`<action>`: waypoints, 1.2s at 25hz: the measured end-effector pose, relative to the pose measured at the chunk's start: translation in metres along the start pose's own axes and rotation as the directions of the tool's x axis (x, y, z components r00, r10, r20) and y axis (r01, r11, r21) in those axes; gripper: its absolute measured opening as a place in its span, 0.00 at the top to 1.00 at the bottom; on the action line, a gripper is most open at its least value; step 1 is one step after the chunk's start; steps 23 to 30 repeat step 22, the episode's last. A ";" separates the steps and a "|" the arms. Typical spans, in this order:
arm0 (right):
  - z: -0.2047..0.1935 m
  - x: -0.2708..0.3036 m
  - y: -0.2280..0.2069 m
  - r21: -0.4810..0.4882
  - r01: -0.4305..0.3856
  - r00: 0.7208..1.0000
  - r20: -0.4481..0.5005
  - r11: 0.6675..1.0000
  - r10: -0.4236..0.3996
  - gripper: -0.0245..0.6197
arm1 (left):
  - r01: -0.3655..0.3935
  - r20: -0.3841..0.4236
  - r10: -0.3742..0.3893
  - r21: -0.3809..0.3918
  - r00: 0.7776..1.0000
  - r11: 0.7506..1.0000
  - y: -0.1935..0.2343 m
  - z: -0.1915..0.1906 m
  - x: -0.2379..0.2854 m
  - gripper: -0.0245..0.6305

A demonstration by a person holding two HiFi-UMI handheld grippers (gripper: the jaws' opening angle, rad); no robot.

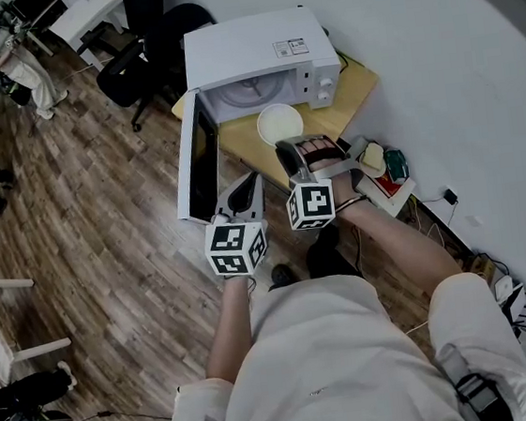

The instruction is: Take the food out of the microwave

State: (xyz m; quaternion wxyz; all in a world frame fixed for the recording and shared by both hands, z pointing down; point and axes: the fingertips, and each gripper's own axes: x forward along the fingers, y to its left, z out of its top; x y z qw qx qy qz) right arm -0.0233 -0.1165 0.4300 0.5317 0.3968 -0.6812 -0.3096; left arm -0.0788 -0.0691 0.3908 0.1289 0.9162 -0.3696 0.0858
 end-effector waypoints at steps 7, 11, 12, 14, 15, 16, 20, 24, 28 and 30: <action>-0.002 0.006 -0.002 0.000 0.000 1.000 0.000 1.000 0.000 0.88 | 0.000 -0.007 0.000 -0.004 1.000 1.000 0.004 0.000 0.005 0.95; -0.004 0.009 -0.002 0.000 -0.002 1.000 -0.003 1.000 0.002 0.88 | 0.003 -0.007 -0.003 -0.002 1.000 1.000 0.004 0.000 0.009 0.95; -0.004 0.009 -0.001 -0.001 -0.002 1.000 -0.003 1.000 0.002 0.88 | 0.003 -0.007 -0.003 -0.002 1.000 1.000 0.004 0.000 0.009 0.95; -0.005 0.009 -0.001 -0.003 -0.001 1.000 -0.004 1.000 0.001 0.88 | 0.004 -0.007 -0.004 -0.003 1.000 1.000 0.005 -0.001 0.010 0.95; -0.005 0.010 -0.002 -0.004 0.000 1.000 -0.005 1.000 0.000 0.88 | 0.004 -0.007 -0.004 -0.003 1.000 1.000 0.005 0.000 0.011 0.95; -0.005 0.010 -0.002 -0.005 0.001 1.000 -0.006 1.000 -0.001 0.88 | 0.005 -0.007 -0.005 -0.003 1.000 1.000 0.004 0.000 0.011 0.95; -0.007 0.011 -0.004 -0.005 0.002 1.000 -0.010 1.000 -0.002 0.88 | 0.006 -0.007 -0.006 -0.002 1.000 1.000 0.005 0.002 0.012 0.95; -0.008 0.012 -0.005 -0.006 0.002 1.000 -0.012 1.000 -0.002 0.88 | 0.006 -0.007 -0.006 -0.001 1.000 1.000 0.005 0.002 0.012 0.95; -0.008 0.012 -0.005 -0.006 0.002 1.000 -0.012 1.000 -0.002 0.88 | 0.006 -0.007 -0.006 -0.001 1.000 1.000 0.005 0.002 0.012 0.95; -0.008 0.012 -0.005 -0.006 0.002 1.000 -0.012 1.000 -0.002 0.88 | 0.006 -0.007 -0.006 -0.001 1.000 1.000 0.005 0.002 0.012 0.95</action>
